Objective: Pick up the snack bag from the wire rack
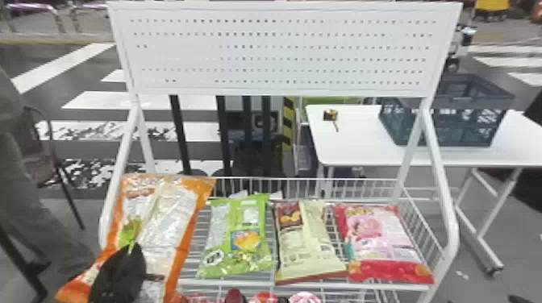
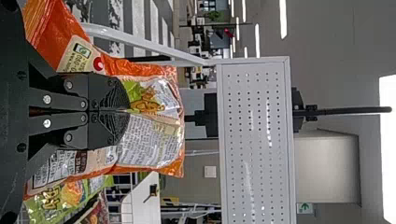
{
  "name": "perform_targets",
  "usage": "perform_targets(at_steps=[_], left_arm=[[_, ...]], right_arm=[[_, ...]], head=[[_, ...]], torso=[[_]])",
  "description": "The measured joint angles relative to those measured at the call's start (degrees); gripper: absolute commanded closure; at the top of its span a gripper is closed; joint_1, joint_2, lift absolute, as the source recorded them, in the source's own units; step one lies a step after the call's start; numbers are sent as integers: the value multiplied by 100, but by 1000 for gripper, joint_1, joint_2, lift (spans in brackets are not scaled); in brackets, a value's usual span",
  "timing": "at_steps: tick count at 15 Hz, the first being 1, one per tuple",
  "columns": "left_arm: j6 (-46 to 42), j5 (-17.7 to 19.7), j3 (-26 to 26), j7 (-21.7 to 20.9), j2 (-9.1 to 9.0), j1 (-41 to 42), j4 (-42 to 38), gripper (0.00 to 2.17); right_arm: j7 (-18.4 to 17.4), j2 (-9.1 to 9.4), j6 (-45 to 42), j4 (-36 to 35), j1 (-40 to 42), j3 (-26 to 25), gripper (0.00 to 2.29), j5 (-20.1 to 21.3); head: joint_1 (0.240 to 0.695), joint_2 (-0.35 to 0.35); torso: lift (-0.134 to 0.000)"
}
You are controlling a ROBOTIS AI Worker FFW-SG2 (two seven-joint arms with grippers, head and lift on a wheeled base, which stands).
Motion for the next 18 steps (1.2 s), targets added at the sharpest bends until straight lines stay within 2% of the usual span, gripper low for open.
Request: perform_targets(at_steps=[10,12,15,18], left_arm=[[16,-9,0,1,0,-1,9,1673],[15,-9,-5,-9,0,-16,16,1673],[26,-21,-40,-26,-1,-34,28,1673],[57,-68,-61,-25,-9,-30,35,1673]], right_arm=[[-32,0,94,151,-169,42,113,4],[-104,0,469,625,-780,129,120,31],[-136,0,888,1786,-2149,406,124,129],[-129,0,969,2851,-3323,652,127,476]], head=[[499,0],[499,0],[499,0],[499,0]], torso=[[0],[0],[0],[0]])
